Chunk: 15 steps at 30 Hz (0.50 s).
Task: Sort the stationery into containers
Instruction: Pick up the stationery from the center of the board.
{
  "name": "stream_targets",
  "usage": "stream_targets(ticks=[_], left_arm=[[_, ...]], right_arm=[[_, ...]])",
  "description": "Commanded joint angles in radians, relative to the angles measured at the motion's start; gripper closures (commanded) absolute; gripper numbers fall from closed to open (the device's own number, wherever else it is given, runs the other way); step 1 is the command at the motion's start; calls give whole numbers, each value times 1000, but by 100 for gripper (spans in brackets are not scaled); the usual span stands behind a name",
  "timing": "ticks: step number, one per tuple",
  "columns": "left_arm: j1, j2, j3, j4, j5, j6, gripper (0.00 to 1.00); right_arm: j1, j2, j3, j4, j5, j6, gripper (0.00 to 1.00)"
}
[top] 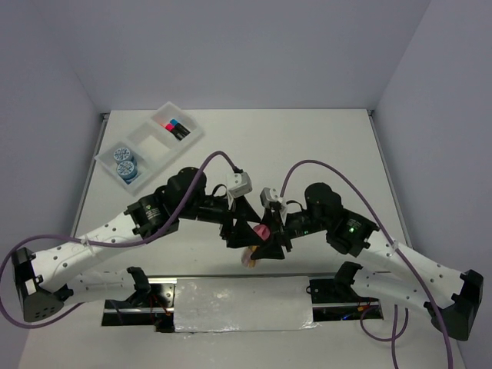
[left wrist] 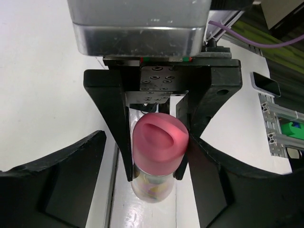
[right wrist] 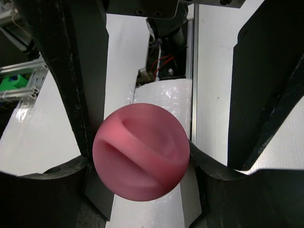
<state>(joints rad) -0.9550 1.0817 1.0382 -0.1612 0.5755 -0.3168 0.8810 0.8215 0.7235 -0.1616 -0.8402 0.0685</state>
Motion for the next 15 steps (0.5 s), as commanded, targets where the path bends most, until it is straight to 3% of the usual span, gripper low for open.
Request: stream_targets(ticks=[1,5,15], left_arm=[[-22,15,29,-3,-83,32,19],[-24,-5,34,-32,-184,36,11],[-24,0,-4,55,-76,-14,12]], right_arm=[[-1,-31,60,34,-7,-12,92],[0,-36,57,28,-11,-24,92],[3,-38,74,74,-25,-12,92]])
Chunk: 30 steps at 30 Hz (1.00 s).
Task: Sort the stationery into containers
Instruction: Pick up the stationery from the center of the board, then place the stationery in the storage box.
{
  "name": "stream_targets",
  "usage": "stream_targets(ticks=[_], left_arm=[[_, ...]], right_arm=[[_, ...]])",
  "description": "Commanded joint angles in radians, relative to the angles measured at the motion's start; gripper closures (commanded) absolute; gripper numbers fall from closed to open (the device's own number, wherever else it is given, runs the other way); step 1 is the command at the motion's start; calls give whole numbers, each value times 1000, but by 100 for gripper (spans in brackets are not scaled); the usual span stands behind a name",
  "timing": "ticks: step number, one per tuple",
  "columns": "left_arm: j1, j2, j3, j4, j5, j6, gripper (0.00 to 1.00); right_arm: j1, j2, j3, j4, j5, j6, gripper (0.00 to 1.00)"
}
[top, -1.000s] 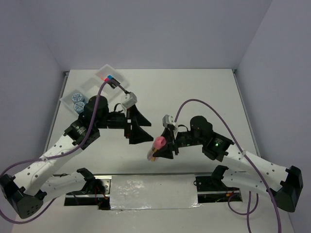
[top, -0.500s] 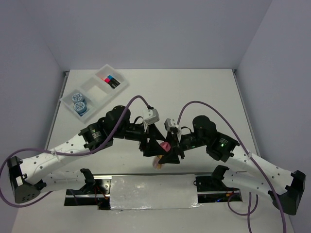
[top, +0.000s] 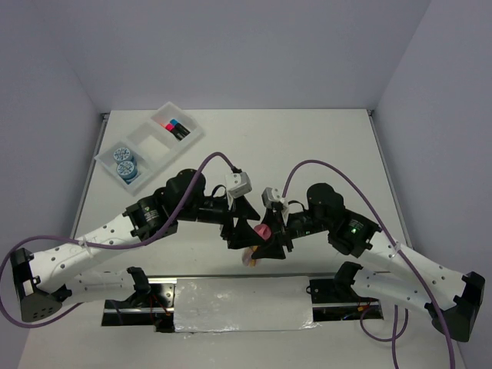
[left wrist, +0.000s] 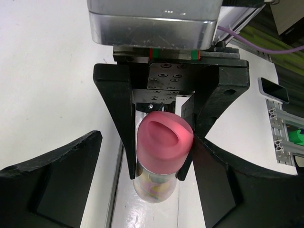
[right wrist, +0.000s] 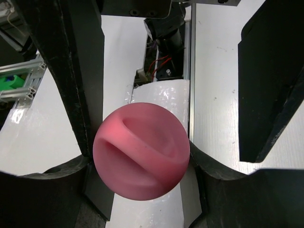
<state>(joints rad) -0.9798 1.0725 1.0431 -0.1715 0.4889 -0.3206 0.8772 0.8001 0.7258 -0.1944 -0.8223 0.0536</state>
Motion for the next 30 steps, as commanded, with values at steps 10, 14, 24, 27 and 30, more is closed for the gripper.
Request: stream_targets(ticks=[10,14,24,27,30], left_arm=[[1,-16,-61,146,4,-49,1],[1,-98,-49,110,-85,-46,1],[1,-227,-117,92,-73,-40,1],[1,-241,-146,119,-55,-49,1],[1,-259,-186,164,45,-41,1]], right_arm=[[5,-19,67,126,-63,6,92],[3,-33,57,113,-77,0,92],[3,-62,50,157,-87,32,93],[3,-64,47,164,-69,32,93],[3,-70,52,156,-51,32,94]])
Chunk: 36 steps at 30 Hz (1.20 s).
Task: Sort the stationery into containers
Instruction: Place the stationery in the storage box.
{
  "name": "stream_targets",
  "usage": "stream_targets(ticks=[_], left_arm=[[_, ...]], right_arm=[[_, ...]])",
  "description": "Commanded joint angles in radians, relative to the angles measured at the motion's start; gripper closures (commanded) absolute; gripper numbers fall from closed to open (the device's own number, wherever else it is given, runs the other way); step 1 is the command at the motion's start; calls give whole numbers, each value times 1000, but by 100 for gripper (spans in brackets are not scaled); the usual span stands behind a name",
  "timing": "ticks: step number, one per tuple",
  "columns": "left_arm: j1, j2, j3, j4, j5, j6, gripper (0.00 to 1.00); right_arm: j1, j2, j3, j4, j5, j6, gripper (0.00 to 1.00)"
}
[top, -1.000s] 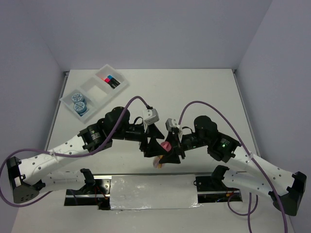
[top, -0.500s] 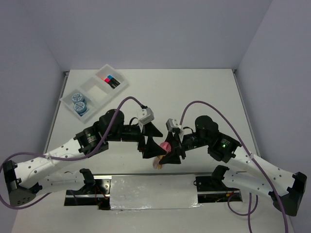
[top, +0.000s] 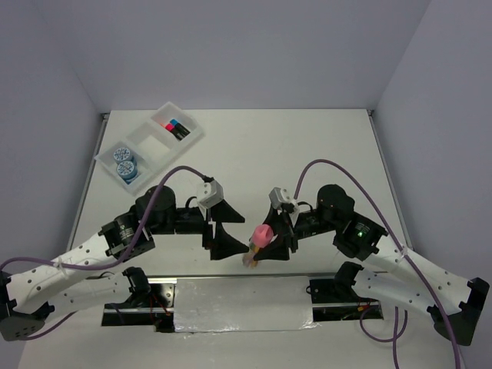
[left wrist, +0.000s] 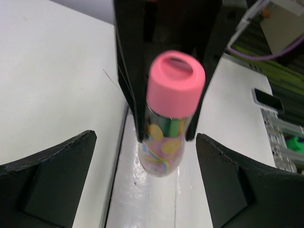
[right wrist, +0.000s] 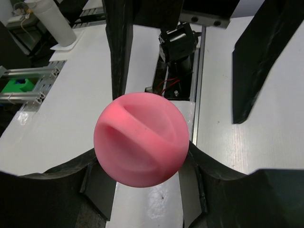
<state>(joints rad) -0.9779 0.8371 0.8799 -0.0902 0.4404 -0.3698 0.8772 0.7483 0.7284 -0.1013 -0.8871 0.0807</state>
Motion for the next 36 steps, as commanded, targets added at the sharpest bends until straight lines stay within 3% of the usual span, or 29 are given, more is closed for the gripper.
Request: stream_targets(ticks=[1,10,22,25,28,31,32,34,35,36], left_arm=[[-1,-27,-45,107,151,12,1],[-1,-20,-133,217,219,-35,1],[-2,68,-91,316,210,-73,1],[-4,79,-93,339,222,-84,6],[-4,79,-98,360,230,-93,19],[-4,73,-93,372,230,-96,44],[-4,74,-85,365,227,-96,70],[-4,77,-72,336,199,-80,96],[-4,79,-55,316,187,-71,100],[-4,82,-49,276,172,-52,100]], right_arm=[[3,-21,52,58,22,5,94],[0,-38,100,40,46,10,94],[3,-10,80,182,37,94,93],[3,-17,66,224,60,111,93],[2,-1,69,230,57,117,93],[2,17,62,245,60,129,92],[3,20,59,252,62,131,91],[2,22,49,256,73,139,87],[2,19,48,253,79,139,84],[2,16,45,250,91,142,74]])
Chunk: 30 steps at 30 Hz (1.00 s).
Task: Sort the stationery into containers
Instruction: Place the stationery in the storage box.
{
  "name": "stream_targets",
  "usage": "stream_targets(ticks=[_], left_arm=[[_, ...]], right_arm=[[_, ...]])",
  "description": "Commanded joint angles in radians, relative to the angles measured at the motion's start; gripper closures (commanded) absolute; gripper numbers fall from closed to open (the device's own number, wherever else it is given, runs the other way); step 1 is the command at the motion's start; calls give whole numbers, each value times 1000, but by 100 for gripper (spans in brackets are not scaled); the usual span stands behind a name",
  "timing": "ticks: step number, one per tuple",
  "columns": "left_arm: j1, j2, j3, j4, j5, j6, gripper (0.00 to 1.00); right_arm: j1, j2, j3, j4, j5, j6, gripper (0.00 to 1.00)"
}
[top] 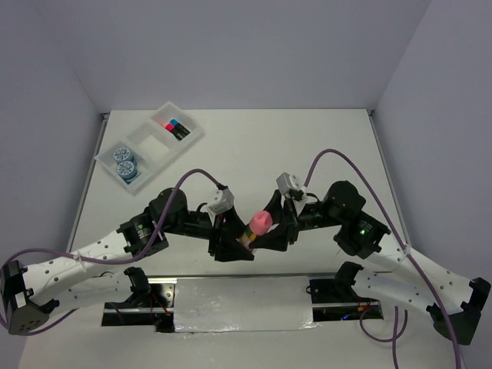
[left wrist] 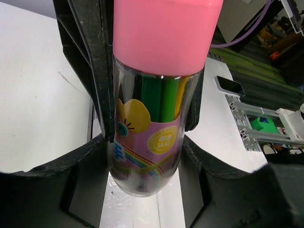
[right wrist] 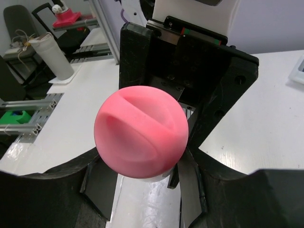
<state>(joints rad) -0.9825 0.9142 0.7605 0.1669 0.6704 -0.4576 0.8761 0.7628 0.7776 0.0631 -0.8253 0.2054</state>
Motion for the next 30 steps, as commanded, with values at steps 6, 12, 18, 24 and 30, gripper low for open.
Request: stream_targets(ticks=[6,12,18,24,30], left_arm=[[1,5,108,-134,-314,63,100],[33,26,148,-273,-662,14,100],[215,109,241,-479,-991,-150,100],[619,291,388,-642,-1072,-335,100],[794,593,621,-672,-1103,-406,100]], right_arm=[[-29,-60,-9,-24,262,26,0],[-166,-140,29,-236,811,110,0],[-223,-184,69,-365,1054,180,0],[-226,-191,83,-411,1035,204,0],[-226,-215,94,-448,1025,221,0]])
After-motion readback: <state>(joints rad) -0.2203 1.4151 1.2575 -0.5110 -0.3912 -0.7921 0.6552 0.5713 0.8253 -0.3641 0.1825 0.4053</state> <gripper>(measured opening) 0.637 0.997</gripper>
